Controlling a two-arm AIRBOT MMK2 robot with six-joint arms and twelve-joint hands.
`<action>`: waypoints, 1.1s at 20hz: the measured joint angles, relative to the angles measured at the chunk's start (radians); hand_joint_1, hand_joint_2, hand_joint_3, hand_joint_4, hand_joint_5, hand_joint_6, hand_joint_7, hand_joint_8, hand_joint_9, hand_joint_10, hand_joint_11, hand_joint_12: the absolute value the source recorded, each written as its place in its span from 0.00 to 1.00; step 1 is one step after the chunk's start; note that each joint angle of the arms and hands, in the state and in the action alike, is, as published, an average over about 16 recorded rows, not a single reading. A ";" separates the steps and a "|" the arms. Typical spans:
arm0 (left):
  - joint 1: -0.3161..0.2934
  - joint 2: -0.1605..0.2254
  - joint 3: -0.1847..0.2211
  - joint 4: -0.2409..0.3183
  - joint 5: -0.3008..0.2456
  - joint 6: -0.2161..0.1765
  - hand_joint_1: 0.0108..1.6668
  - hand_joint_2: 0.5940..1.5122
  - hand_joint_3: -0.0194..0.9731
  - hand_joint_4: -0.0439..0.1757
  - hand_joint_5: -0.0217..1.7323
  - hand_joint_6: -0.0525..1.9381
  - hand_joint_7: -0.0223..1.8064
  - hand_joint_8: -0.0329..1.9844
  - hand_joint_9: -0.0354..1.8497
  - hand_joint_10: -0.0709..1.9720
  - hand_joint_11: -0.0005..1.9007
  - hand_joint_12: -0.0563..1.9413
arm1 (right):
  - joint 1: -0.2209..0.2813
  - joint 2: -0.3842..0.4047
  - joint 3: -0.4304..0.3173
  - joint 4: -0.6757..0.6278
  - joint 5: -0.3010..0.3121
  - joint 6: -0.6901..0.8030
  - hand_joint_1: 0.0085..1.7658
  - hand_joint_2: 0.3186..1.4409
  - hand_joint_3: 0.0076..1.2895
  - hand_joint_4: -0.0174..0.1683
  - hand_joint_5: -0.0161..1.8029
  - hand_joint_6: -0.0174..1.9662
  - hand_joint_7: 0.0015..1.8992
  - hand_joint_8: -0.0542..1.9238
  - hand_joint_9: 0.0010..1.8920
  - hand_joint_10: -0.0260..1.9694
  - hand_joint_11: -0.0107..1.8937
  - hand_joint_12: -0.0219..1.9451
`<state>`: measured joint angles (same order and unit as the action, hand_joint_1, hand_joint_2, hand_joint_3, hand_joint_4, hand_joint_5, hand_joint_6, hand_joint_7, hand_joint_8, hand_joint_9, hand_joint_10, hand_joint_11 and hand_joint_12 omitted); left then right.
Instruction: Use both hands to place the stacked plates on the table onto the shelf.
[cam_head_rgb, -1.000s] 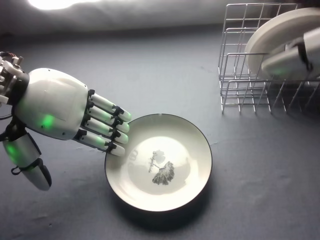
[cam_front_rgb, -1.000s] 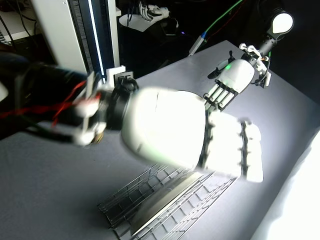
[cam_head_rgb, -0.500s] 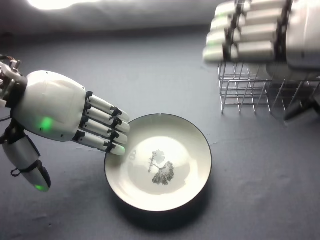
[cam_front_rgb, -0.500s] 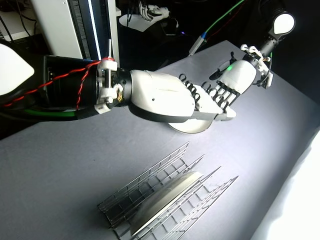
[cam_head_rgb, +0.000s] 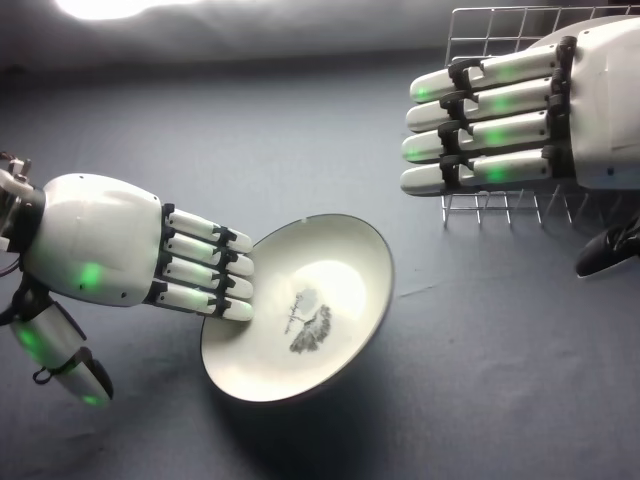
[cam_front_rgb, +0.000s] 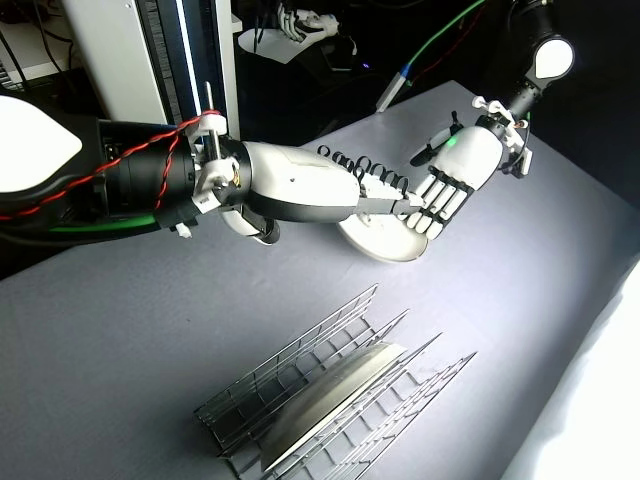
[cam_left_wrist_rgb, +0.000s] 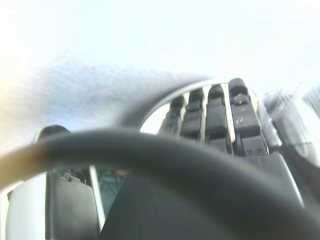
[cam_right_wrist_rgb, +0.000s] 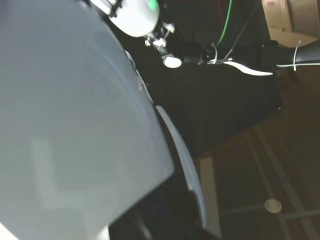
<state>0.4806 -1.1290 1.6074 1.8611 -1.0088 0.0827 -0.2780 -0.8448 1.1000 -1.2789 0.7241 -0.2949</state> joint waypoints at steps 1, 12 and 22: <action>0.009 0.001 -0.002 -0.008 0.005 0.004 0.00 0.49 0.04 0.18 0.01 0.01 0.01 0.01 0.01 0.02 0.01 0.03 | -0.001 0.000 -0.003 -0.003 0.001 -0.002 0.43 0.53 0.00 0.11 0.02 0.02 0.01 0.03 0.01 0.00 0.01 0.00; 0.047 0.005 -0.009 -0.047 0.025 0.019 0.00 0.49 0.04 0.15 0.01 0.01 0.01 0.01 0.02 0.03 0.01 0.03 | -0.030 -0.067 -0.027 -0.007 -0.067 -0.001 0.47 0.57 0.01 0.11 0.02 0.02 0.01 0.03 0.01 0.00 0.01 0.00; 0.048 0.001 -0.004 -0.048 0.023 0.020 0.00 0.50 0.04 0.15 0.01 0.01 0.02 0.01 0.02 0.03 0.01 0.03 | -0.082 -0.224 -0.021 0.026 -0.203 0.002 0.60 0.53 0.00 0.11 0.02 0.02 0.01 0.03 0.01 0.00 0.01 0.22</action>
<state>0.5285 -1.1277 1.6033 1.8127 -0.9860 0.1022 -0.3597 -1.0692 1.0788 -1.2524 0.5206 -0.2930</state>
